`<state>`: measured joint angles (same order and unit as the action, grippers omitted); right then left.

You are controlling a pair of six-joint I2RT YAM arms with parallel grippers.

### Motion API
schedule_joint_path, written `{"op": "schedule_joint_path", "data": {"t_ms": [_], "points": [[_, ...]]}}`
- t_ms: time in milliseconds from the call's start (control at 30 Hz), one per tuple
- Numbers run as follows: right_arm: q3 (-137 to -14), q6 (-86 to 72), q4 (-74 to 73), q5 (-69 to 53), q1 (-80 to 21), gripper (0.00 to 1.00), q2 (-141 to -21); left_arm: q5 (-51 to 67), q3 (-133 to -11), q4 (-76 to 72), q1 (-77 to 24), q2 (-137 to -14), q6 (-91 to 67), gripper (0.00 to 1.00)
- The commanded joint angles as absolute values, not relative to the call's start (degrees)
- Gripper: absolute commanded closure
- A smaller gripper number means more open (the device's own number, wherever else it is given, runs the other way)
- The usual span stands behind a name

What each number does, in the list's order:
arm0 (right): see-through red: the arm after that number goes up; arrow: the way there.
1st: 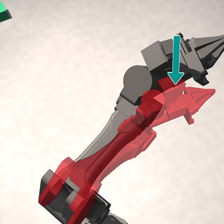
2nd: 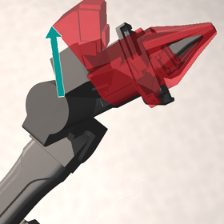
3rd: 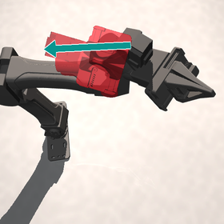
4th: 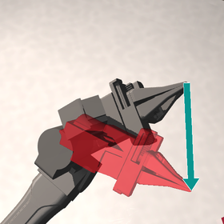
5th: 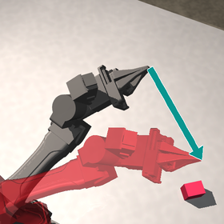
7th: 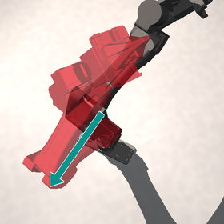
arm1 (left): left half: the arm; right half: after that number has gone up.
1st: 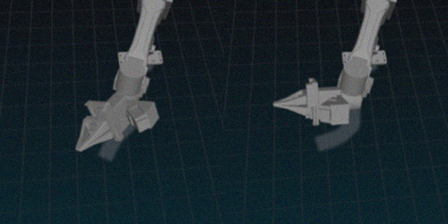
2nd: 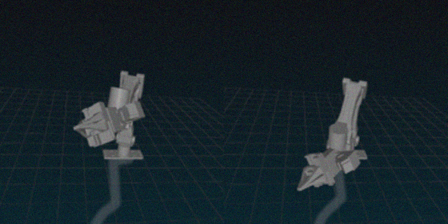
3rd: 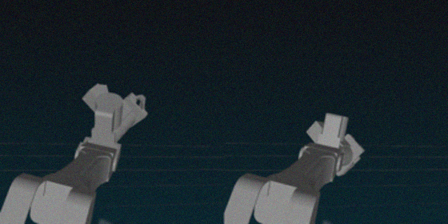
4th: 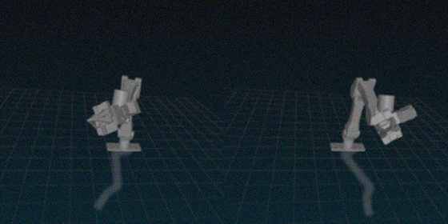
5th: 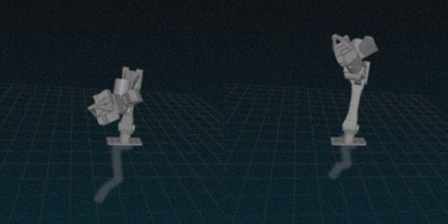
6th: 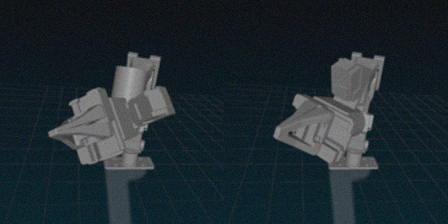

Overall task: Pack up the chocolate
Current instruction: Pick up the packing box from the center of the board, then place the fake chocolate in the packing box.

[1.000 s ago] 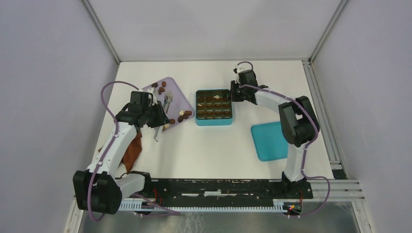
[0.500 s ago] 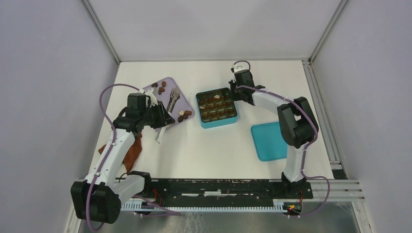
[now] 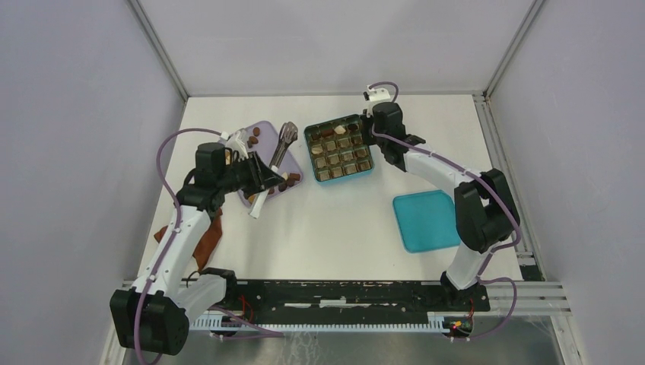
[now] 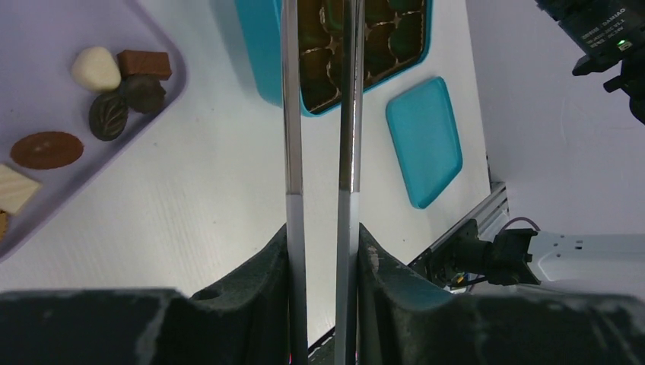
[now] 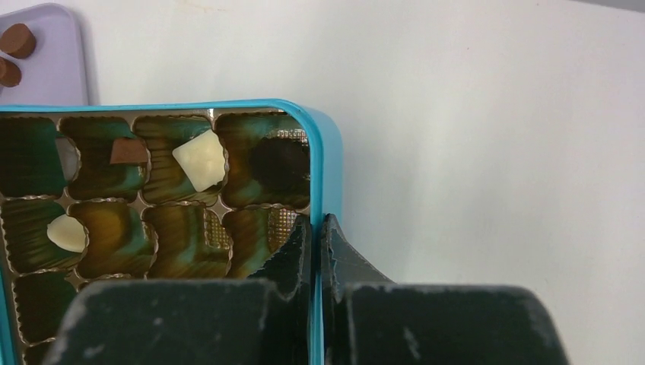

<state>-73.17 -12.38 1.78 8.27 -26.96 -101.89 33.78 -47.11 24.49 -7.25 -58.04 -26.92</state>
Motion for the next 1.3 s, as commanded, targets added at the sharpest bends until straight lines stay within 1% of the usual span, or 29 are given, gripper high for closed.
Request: {"op": "schedule_joint_path", "data": {"t_ms": [0,200,333,533,700,1133,1267], "points": [[-71.6,-10.8,8.8,10.2,-28.6,1.0,-96.5,39.5,-46.6,15.5,-8.2,-56.4,-31.1,0.98],[-71.2,-12.0,7.7,9.0,-28.7,1.0,-96.0,38.0,-46.4,12.3,-13.6,-59.2,-32.1,0.98],[-69.8,-12.7,7.9,8.5,-28.7,1.0,-95.8,33.6,-47.0,11.4,-19.0,-61.1,-31.5,0.98],[-68.6,-13.3,8.1,8.1,-28.7,1.0,-95.4,27.3,-48.7,14.0,-24.2,-65.4,-28.8,0.98],[-68.4,-13.5,8.0,7.7,-28.7,1.0,-95.7,23.2,-49.7,16.8,-25.5,-68.0,-25.9,0.98],[-67.0,-14.5,7.3,5.7,-28.7,1.0,-96.6,22.3,-52.9,16.3,-27.1,-74.3,-23.8,0.98],[-67.0,-15.1,6.9,5.1,-28.7,1.0,-97.2,21.4,-53.2,16.7,-27.3,-75.1,-23.3,0.93]]}}
